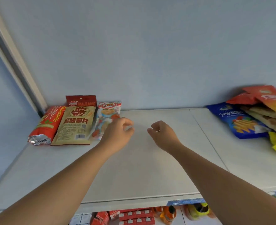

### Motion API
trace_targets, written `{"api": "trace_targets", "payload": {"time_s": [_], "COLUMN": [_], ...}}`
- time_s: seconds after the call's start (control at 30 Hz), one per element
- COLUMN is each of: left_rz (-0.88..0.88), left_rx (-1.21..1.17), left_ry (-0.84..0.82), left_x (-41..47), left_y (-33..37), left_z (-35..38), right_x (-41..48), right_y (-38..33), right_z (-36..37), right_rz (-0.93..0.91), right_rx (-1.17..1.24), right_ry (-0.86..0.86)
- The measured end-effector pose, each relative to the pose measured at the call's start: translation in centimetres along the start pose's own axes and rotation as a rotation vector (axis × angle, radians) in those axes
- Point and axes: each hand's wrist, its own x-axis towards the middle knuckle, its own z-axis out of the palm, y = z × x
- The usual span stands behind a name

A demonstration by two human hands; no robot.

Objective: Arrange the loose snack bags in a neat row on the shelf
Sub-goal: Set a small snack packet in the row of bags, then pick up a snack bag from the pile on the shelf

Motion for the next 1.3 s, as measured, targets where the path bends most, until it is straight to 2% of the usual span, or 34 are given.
{"api": "trace_targets", "payload": {"time_s": [0.27,0.43,0.7,0.83,0.93,1.03,1.17,1.23,1.3], "left_rz": [0.077,0.105,0.074,0.030,-0.007,-0.050,-0.141,-0.199,-0.249], "left_rx": [-0.070,-0.086,-0.112,-0.109,-0.106,-0.134,-0.276,-0.381,-0.485], "left_ry": [-0.259,-0.332,-0.331,-0.292,-0.278,-0.264,-0.263,-0.287,-0.358], "left_x": [1.9,2.7,2.3,2.4,2.9,3.9,5.2,5.8,6.2], "left_y": [9.5,15.8,22.0,22.1,21.8,21.2,20.2,19.6,19.6], "left_z": [12.1,19.4,26.3,26.2,25.3,24.2,23.2,23.2,23.0], "right_x": [-2.6,-3.2,-0.1,1.9,2.7,2.9,2.0,1.1,0.4], "right_y": [10.6,16.1,20.0,20.1,19.5,18.5,17.1,16.4,15.8], "right_z": [-13.1,-20.6,-24.7,-24.6,-24.7,-25.3,-26.7,-27.5,-27.6], "right_rz": [0.082,0.128,0.082,0.120,0.082,-0.001,-0.111,-0.092,0.013], "right_rx": [-0.178,-0.408,-0.827,-0.916,-0.947,-0.780,-0.341,0.089,0.602], "right_ry": [0.218,0.299,0.198,0.132,0.118,0.188,0.439,0.547,0.531]}}
